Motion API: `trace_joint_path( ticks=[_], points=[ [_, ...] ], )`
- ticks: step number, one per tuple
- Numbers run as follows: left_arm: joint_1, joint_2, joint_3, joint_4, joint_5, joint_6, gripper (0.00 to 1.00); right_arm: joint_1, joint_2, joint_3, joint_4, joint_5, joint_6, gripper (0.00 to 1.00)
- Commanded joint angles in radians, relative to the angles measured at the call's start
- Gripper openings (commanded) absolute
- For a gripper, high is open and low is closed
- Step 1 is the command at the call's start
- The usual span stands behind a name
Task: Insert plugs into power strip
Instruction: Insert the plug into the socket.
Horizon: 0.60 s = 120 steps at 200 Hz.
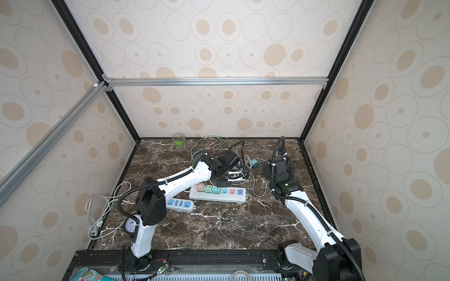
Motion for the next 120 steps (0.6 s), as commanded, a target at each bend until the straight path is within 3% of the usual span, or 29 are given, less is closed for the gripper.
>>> trace_joint_path(
  ticks=[1, 48, 120],
  points=[
    [-0.013, 0.013, 0.017, -0.080, -0.034, 0.085, 0.00, -0.002, 0.013, 0.013, -0.029, -0.020, 0.028, 1.00],
    [-0.020, 0.039, 0.056, -0.133, 0.067, 0.136, 0.00, -0.003, 0.025, 0.022, -0.029, -0.046, 0.025, 1.00],
    [-0.024, 0.070, 0.087, -0.199, 0.041, 0.167, 0.00, -0.003, 0.035, 0.028, -0.038, -0.053, 0.018, 1.00]
  ],
)
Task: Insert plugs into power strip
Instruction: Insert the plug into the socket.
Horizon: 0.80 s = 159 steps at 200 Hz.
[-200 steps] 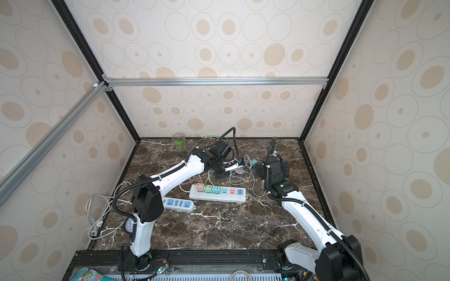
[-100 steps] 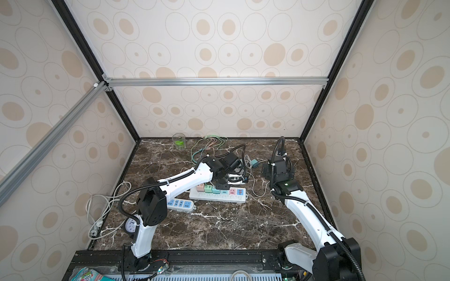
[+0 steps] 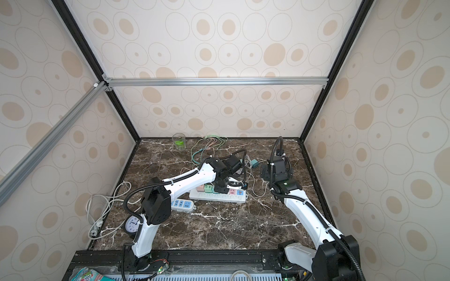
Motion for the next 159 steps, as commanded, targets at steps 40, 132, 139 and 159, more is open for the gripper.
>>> trace_joint_path(
  ticks=[40, 132, 139, 159],
  points=[
    [-0.014, 0.033, 0.051, -0.083, -0.016, 0.042, 0.00, -0.003, 0.020, 0.032, -0.019, -0.011, 0.008, 1.00],
    [-0.037, 0.053, 0.090, -0.109, -0.053, 0.026, 0.00, -0.002, 0.023, 0.035, -0.024, -0.017, 0.008, 1.00],
    [-0.040, 0.056, 0.094, -0.114, -0.054, 0.026, 0.00, -0.003, 0.021, 0.035, -0.024, -0.016, 0.005, 1.00],
    [-0.045, 0.058, 0.099, -0.119, -0.070, -0.002, 0.00, -0.004, 0.021, 0.035, -0.024, -0.015, 0.002, 1.00]
  ],
)
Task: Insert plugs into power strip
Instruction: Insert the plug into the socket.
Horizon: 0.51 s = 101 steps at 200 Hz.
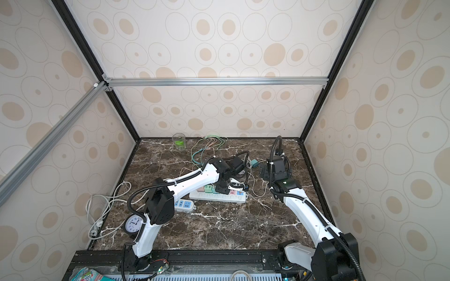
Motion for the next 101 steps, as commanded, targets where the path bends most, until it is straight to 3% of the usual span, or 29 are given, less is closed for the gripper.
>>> trace_joint_path(
  ticks=[1, 101],
  points=[
    [-0.018, 0.018, 0.039, -0.060, -0.014, -0.007, 0.00, -0.004, 0.005, 0.025, -0.022, 0.006, 0.003, 1.00],
    [-0.019, 0.065, 0.096, -0.119, -0.023, -0.039, 0.00, -0.003, 0.029, 0.040, -0.021, -0.001, -0.006, 1.00]
  ],
)
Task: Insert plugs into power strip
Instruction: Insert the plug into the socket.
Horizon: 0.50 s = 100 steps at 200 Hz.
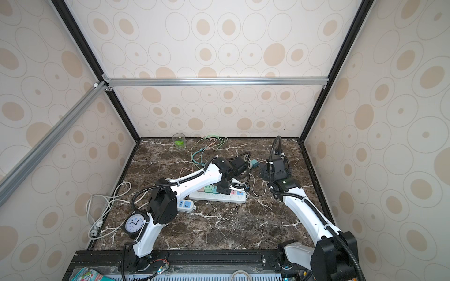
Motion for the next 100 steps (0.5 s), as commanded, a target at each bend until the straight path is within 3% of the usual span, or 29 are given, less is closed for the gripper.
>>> trace_joint_path(
  ticks=[1, 100],
  points=[
    [-0.009, 0.024, 0.028, -0.062, 0.004, -0.005, 0.00, -0.003, 0.012, 0.036, -0.020, 0.000, -0.005, 1.00],
    [-0.008, 0.034, 0.012, -0.065, 0.004, 0.009, 0.00, -0.003, 0.016, 0.045, -0.021, -0.008, -0.007, 1.00]
  ],
)
